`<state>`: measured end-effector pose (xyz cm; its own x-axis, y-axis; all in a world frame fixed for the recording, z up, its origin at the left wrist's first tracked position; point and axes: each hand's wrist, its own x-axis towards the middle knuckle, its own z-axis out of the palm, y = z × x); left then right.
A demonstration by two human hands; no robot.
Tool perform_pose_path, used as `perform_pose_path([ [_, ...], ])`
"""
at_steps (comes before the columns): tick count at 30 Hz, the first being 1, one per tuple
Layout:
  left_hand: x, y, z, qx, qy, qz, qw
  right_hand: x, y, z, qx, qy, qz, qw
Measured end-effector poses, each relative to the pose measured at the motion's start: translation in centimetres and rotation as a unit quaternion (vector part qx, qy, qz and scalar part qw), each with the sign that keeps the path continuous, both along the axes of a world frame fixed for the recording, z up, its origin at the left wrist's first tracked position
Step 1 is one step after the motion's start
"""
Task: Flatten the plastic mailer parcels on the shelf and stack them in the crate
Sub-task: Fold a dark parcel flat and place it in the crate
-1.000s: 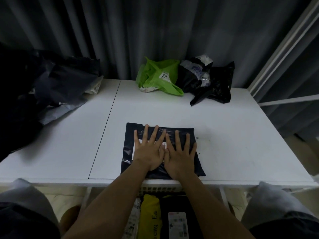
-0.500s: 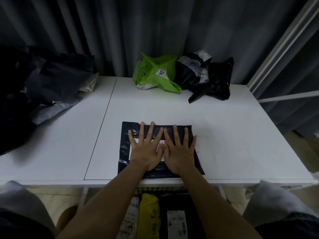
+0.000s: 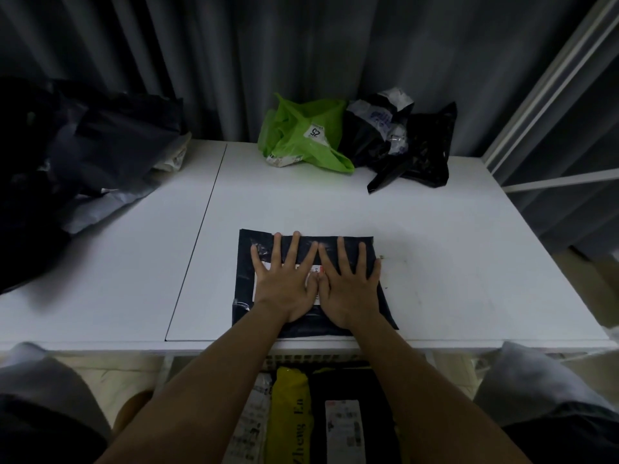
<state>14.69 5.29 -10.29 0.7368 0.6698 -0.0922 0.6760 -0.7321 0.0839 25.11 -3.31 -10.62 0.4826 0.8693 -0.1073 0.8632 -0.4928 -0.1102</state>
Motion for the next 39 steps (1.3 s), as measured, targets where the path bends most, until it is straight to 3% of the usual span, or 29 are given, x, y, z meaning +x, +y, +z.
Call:
perform_pose_path([
  [19, 0.2, 0.1, 0.6, -0.032, 0.027, 0.002, 0.999, 0.0, 0.1, 1.3, -0.051, 0.029, -0.004, 0.998],
  [29, -0.1, 0.0, 0.2, -0.029, -0.001, 0.01, 1.0, 0.1, -0.1, 1.2, -0.024, 0.045, -0.01, 0.999],
  [34, -0.1, -0.1, 0.3, -0.033, -0.004, 0.012, 0.999, 0.2, -2.8, 1.7, -0.018, 0.082, -0.06, 0.995],
  [37, -0.1, -0.2, 0.3, -0.036, -0.011, 0.017, 0.999, 0.0, -4.5, 2.2, 0.08, 0.088, -0.118, 0.986],
  [39, 0.0, -0.3, 0.4, -0.055, -0.015, 0.036, 0.998, 0.2, -5.2, 2.6, 0.151, 0.084, -0.206, 0.963],
])
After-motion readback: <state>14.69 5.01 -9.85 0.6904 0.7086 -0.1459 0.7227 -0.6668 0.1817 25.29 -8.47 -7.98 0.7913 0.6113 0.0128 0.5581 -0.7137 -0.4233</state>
